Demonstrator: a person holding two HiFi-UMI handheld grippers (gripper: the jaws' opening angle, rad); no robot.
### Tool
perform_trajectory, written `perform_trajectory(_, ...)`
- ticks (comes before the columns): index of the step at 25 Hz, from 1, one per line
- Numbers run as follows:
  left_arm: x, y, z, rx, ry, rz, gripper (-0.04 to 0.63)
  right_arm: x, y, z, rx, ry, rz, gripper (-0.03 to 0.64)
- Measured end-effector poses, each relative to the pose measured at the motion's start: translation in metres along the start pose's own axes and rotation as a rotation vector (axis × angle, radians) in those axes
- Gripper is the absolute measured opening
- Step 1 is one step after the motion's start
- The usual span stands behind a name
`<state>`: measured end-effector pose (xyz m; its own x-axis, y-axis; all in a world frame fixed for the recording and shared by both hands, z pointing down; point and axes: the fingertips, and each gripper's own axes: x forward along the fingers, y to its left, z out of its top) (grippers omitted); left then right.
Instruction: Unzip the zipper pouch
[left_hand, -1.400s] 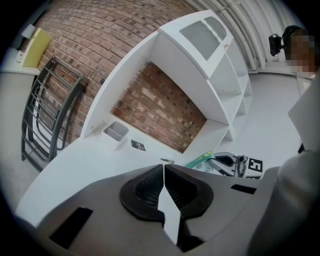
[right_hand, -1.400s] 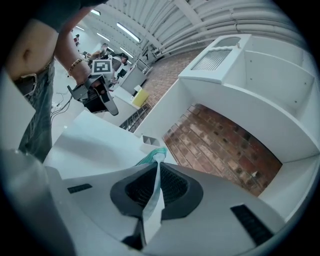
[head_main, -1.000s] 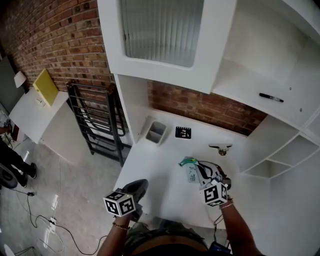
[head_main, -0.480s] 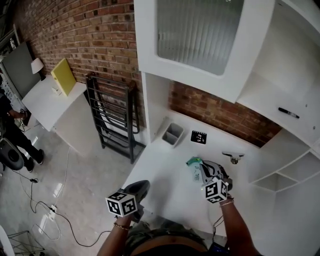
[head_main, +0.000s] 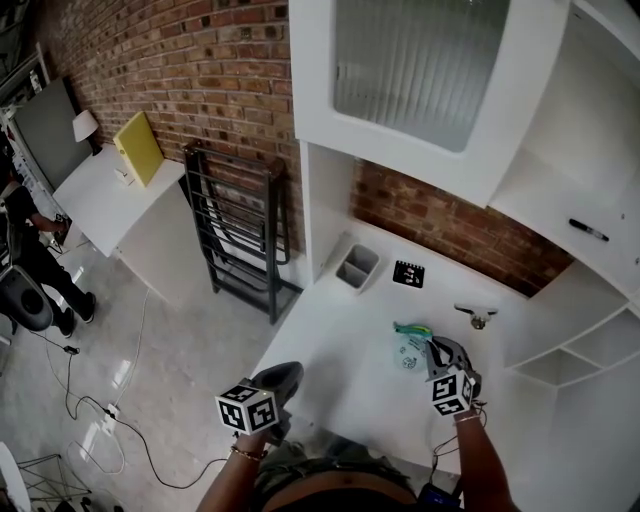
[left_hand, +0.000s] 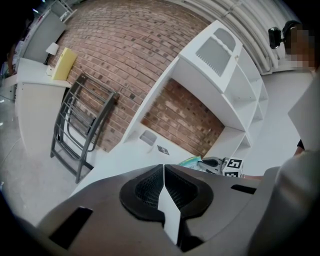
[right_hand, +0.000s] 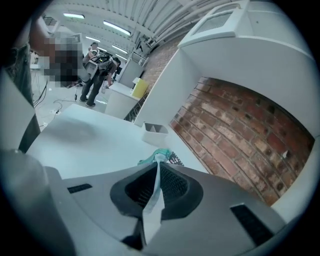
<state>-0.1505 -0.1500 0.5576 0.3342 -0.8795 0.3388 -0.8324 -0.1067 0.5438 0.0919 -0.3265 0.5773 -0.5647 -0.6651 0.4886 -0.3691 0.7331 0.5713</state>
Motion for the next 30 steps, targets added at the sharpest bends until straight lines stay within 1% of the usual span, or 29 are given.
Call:
perform_trajectory(6,-0.001,0.001,-0.005,0.002,0.016,-0.008,0.008,-0.004,0.010,-0.031,0.039,0.076,-0.010,0.009)
perform_trajectory(8,0.004,-0.002,-0.007,0.005,0.023,-0.021,0.008,-0.006,0.011,-0.041,0.089,0.091,-0.025,0.009)
perform_trajectory(10,0.010,-0.006,-0.010,0.013,0.033,-0.037,0.008,-0.009,0.009,-0.050,0.172,0.104,-0.047,0.014)
perform_trajectory(13,0.020,-0.013,-0.013,0.022,0.049,-0.068,0.008,-0.017,0.008,-0.061,0.276,0.119,-0.061,0.041)
perform_trajectory(15,0.027,-0.019,-0.014,0.023,0.061,-0.090,0.008,-0.024,0.007,-0.066,0.310,0.121,-0.067,0.049)
perform_trajectory(21,0.049,-0.034,-0.018,0.038,0.090,-0.141,0.008,-0.039,0.011,-0.081,0.351,0.144,-0.079,0.069)
perform_trajectory(23,0.053,-0.037,-0.020,0.044,0.102,-0.153,0.008,-0.044,0.012,-0.086,0.411,0.144,-0.084,0.089)
perform_trajectory(25,0.058,-0.040,-0.021,0.050,0.115,-0.167,0.008,-0.050,0.010,-0.092,0.494,0.142,-0.102,0.118)
perform_trajectory(26,0.060,-0.041,-0.022,0.053,0.121,-0.176,0.008,-0.054,0.008,-0.095,0.524,0.141,-0.115,0.123)
perform_trajectory(28,0.065,-0.044,-0.021,0.061,0.128,-0.190,0.008,-0.062,0.004,-0.100,0.551,0.137,-0.139,0.123)
perform_trajectory(30,0.070,-0.047,-0.018,0.083,0.120,-0.192,0.008,-0.072,0.001,-0.098,0.592,0.119,-0.156,0.123)
